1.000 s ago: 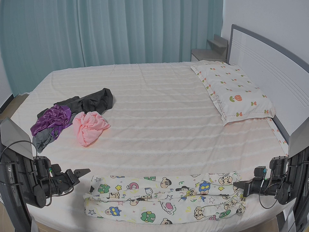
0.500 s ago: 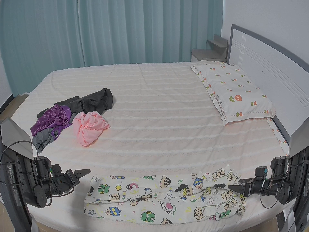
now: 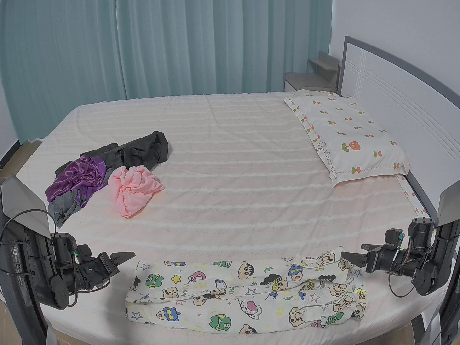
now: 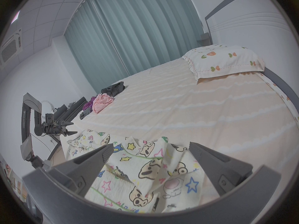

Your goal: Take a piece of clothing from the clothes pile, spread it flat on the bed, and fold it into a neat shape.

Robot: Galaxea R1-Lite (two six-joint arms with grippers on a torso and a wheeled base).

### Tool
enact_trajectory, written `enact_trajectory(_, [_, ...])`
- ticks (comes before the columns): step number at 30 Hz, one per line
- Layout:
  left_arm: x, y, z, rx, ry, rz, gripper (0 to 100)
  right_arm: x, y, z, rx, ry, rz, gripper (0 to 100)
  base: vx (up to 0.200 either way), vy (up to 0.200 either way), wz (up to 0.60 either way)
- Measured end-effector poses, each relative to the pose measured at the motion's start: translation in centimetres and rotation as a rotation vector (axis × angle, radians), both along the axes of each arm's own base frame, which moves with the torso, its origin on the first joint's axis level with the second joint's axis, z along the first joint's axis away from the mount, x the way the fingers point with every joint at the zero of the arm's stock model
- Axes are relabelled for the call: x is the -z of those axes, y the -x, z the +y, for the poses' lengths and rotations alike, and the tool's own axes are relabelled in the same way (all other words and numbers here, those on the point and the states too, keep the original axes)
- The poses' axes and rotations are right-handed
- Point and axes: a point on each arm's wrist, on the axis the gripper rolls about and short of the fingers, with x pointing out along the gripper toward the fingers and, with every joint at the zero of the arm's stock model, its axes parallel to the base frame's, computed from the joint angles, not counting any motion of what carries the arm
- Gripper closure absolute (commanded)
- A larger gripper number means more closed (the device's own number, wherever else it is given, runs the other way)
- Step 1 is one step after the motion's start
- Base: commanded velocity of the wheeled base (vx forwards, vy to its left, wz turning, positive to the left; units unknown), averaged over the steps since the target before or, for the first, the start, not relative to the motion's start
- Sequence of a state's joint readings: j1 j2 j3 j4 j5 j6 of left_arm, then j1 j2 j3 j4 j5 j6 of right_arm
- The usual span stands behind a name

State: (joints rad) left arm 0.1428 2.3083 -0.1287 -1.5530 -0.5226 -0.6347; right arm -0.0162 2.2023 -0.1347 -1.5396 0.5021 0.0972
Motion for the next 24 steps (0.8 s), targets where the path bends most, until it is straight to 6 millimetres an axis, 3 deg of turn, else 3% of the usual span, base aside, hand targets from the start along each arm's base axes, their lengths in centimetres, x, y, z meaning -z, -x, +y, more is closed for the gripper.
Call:
enact_trajectory(7, [0.0, 0.0, 0.0, 0.001, 0.000, 0.000, 0, 1.8, -2.4, 1.7, -0.013, 0.029, 0.005, 0, 0.000, 0.000, 0.00])
enact_trajectory(8, [0.0, 0.0, 0.0, 0.001, 0.000, 0.000, 0, 2.1, -2.6, 1.9, -0.017, 0.032, 0.012, 100, 0.000, 0.000, 0.00])
enact_trajectory(16, [0.0, -0.2, 0.0, 0.000, -0.001, -0.005, 0, 3.1, -2.7, 2.3, -0.031, 0.037, 0.052, 100, 0.000, 0.000, 0.00])
enact_trajectory(24, [0.0, -0.1, 0.0, 0.001, 0.000, -0.004, 0, 1.9, -1.3, 2.2, -0.031, 0.036, 0.037, 100, 0.000, 0.000, 0.00])
